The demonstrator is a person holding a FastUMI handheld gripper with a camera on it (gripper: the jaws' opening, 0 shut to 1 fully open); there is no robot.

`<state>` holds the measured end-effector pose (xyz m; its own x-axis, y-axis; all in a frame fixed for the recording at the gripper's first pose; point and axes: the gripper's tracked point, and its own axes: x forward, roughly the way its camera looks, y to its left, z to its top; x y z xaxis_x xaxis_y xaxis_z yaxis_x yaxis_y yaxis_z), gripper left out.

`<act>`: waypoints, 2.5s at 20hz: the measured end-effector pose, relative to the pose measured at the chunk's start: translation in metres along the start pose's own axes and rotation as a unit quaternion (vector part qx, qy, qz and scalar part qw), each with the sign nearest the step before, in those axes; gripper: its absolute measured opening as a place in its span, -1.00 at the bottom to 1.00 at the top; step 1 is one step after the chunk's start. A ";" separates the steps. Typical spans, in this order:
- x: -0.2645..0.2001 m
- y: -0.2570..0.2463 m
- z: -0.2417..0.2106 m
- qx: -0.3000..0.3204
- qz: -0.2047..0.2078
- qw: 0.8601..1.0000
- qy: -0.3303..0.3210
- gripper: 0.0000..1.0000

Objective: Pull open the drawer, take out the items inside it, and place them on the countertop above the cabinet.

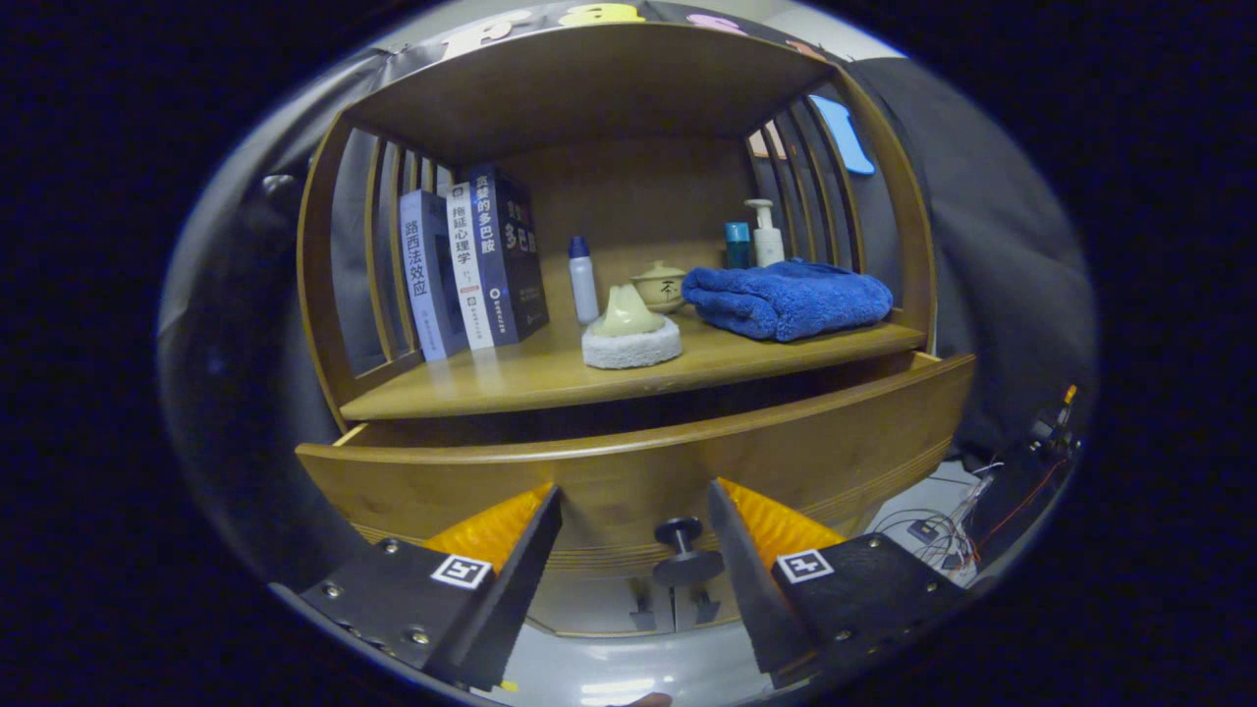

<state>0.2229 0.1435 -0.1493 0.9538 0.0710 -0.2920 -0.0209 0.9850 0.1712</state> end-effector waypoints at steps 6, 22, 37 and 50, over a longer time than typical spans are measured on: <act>0.015 0.003 -0.001 0.016 0.001 1.000 -0.001 0.81; 0.044 0.009 0.004 0.033 0.013 0.999 0.000 0.87; -0.006 -0.023 0.069 0.011 -0.004 0.998 -0.060 0.85; -0.155 -0.081 0.170 -0.057 -0.074 0.984 -0.149 0.85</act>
<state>0.1277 0.0263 0.0424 0.9942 -0.1063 -0.0133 0.1067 0.9937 0.0353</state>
